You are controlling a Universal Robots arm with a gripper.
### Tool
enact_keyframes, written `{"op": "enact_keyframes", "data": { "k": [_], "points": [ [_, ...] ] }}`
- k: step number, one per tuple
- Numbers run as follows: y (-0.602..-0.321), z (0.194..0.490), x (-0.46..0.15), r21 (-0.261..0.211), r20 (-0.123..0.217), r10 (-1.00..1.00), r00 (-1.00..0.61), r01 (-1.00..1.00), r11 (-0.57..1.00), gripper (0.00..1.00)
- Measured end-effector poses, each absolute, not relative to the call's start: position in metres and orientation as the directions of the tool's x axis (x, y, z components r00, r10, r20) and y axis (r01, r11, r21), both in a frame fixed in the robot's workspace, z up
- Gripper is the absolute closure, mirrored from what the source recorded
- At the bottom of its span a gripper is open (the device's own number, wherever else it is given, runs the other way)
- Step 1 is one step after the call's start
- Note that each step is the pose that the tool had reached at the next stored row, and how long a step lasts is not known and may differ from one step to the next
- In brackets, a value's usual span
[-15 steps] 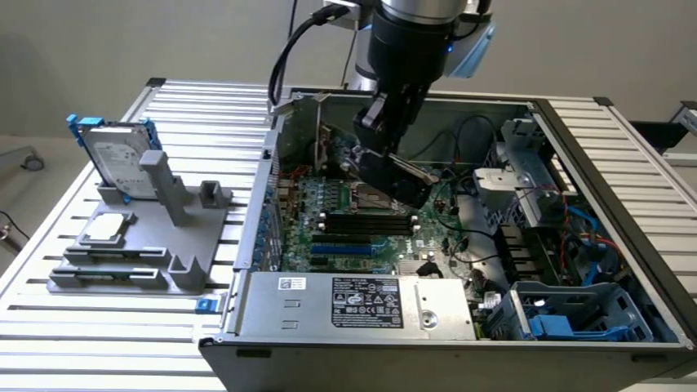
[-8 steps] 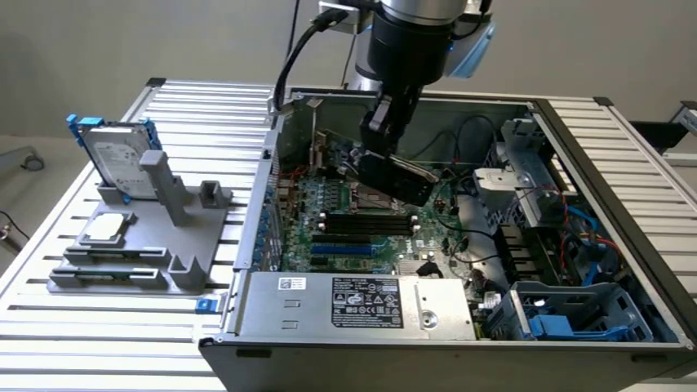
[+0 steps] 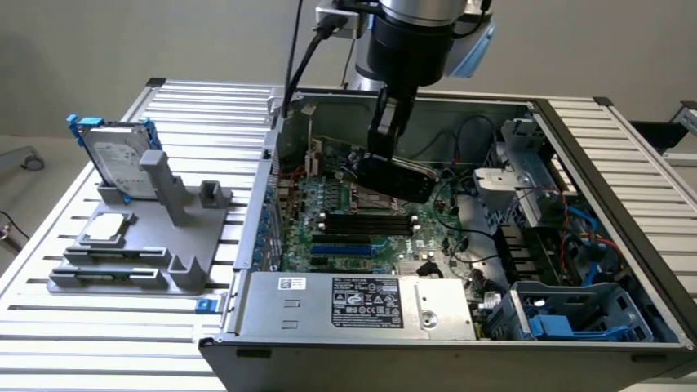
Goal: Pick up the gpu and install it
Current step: 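Insert the gpu into the slot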
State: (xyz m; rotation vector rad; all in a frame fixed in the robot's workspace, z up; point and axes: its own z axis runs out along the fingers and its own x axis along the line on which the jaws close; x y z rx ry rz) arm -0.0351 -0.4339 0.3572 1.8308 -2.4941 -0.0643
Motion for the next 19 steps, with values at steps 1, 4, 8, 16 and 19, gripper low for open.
{"op": "enact_keyframes", "data": {
  "k": [1,4,8,16,19],
  "points": [
    [-0.4339,0.3570,-0.0351,0.061,0.013,-0.959,-0.282,-0.957,0.282,0.73],
    [-0.4339,0.3562,-0.0352,0.058,0.012,-0.973,-0.228,-0.972,0.229,0.73],
    [-0.4339,0.3551,-0.0351,0.042,0.010,-0.987,-0.158,-0.986,0.158,0.73],
    [-0.4333,0.3510,-0.0354,0.002,0.011,-0.998,-0.057,-0.998,0.057,0.73],
    [-0.4304,0.3482,-0.0380,-0.008,0.017,-0.999,-0.046,-0.999,0.046,0.73]
  ]
}}
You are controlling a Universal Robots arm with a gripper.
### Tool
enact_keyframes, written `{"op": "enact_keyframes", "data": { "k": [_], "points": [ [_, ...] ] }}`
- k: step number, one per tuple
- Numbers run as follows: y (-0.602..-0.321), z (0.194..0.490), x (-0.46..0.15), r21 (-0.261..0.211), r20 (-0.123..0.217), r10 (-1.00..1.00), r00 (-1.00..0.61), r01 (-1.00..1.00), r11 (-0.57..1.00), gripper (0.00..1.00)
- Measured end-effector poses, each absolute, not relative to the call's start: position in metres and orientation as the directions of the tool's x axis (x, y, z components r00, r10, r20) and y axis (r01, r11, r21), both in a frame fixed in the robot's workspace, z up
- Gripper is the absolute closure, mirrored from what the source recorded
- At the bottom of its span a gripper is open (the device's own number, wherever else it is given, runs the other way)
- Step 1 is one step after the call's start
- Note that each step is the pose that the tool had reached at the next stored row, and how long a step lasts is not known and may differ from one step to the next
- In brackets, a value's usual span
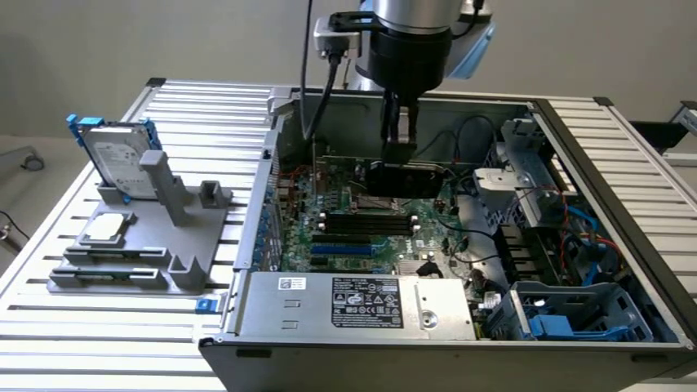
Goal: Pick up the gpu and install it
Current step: 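Insert the gpu into the slot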
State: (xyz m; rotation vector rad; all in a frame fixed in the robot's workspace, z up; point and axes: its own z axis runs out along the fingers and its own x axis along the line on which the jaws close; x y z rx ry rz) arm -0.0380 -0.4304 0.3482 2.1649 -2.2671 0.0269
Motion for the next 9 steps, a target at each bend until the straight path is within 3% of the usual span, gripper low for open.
{"op": "enact_keyframes", "data": {
  "k": [9],
  "points": [
    [-0.4262,0.3451,-0.0434,-0.013,0.019,-0.999,-0.045,-0.999,0.045,0.73]
  ]
}}
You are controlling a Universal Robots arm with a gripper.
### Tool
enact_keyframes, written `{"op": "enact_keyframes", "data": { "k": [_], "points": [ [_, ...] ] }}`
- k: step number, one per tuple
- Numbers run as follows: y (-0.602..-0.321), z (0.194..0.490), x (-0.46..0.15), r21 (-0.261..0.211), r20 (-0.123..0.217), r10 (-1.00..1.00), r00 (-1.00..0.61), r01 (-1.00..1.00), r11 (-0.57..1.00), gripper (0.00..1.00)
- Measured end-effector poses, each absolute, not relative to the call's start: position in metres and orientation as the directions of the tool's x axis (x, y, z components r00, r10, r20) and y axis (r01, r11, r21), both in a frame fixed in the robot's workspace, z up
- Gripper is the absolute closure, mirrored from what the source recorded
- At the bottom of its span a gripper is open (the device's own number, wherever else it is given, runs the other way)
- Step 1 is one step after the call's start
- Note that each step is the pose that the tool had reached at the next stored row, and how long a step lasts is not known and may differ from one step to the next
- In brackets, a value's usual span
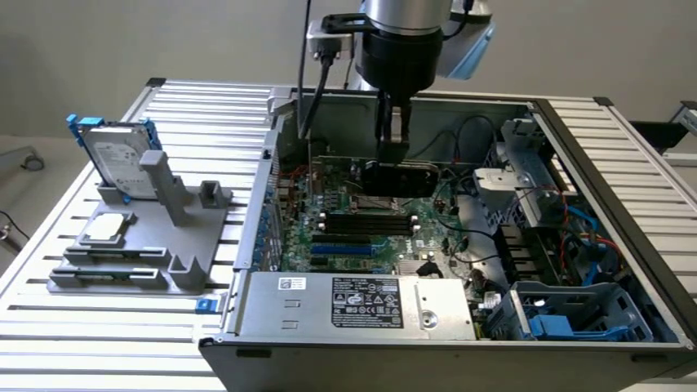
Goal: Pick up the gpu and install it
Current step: 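Insert the gpu into the slot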
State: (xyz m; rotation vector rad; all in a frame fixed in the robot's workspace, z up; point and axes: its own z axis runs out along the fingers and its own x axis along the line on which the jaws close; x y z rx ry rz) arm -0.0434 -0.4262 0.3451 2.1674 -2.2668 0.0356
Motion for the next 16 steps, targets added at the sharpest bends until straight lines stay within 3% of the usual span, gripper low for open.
{"op": "enact_keyframes", "data": {
  "k": [16],
  "points": [
    [-0.433,0.328,-0.061,-0.012,0.021,-0.999,-0.029,-1.000,0.029,0.73]
  ]
}}
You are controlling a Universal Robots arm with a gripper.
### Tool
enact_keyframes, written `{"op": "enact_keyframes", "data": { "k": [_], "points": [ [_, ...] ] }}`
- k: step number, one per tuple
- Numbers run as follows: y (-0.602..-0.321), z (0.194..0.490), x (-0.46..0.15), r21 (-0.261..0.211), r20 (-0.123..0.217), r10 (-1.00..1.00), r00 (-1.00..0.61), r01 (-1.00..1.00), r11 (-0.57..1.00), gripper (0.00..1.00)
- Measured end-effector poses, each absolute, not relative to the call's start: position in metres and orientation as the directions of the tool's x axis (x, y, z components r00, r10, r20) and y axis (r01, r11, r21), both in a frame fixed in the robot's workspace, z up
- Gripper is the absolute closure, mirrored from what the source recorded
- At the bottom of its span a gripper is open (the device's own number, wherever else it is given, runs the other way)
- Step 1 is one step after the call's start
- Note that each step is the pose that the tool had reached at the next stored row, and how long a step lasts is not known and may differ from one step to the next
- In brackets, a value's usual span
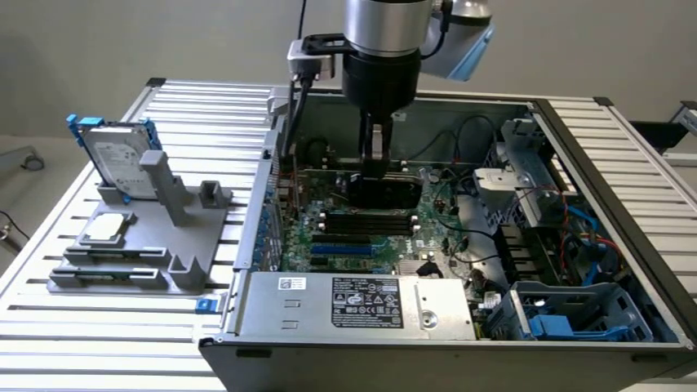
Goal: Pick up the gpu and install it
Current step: 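Insert the gpu into the slot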
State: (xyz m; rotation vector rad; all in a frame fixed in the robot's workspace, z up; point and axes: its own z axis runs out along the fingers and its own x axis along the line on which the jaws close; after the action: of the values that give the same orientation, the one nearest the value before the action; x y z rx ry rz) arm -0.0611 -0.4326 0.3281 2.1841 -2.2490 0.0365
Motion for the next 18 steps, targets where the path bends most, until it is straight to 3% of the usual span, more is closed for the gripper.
{"op": "enact_keyframes", "data": {
  "k": [18],
  "points": [
    [-0.451,0.312,-0.069,-0.007,0.024,-1.000,-0.017,-1.000,0.017,0.73]
  ]
}}
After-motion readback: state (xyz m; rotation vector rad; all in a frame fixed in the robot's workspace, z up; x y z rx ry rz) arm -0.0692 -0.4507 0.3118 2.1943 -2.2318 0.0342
